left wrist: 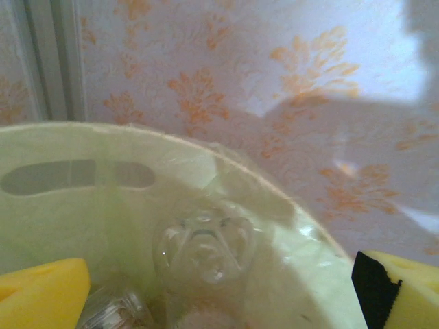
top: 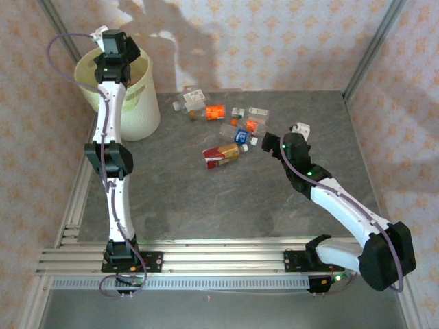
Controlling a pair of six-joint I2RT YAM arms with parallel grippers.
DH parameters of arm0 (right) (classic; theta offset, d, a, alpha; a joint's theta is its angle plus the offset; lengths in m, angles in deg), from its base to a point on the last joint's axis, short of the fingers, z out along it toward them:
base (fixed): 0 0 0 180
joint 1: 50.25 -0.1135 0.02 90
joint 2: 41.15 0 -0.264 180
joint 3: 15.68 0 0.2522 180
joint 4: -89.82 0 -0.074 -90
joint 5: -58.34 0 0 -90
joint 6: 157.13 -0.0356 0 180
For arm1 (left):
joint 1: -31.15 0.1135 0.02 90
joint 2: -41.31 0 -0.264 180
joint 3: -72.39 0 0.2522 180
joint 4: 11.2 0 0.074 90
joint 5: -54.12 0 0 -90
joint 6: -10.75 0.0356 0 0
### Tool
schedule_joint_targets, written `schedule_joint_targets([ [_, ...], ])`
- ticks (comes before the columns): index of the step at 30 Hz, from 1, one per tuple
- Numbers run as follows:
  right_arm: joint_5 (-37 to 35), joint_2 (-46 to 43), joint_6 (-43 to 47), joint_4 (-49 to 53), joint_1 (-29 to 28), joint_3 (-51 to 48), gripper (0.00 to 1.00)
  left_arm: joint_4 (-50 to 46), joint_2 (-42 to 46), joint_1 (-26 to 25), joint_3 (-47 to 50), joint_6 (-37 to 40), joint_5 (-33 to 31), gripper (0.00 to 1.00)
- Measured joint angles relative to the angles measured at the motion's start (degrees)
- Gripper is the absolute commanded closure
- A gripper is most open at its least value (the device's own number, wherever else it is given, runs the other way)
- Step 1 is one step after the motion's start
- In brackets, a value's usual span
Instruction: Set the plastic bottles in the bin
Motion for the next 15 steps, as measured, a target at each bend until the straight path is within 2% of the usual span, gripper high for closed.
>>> schedule_joint_targets([
  [9,-0.4,-1.0,-4.4,2.2,0.0,0.4,0.01,-2.1,12.4,-5.3,2.1,-0.9,3.0,0.00],
  [15,-0.9,-2.2,-6.6,3.5,0.5,0.7,0.01,-3.0,23.4,-13.6,17.2,0.7,3.2,0.00],
])
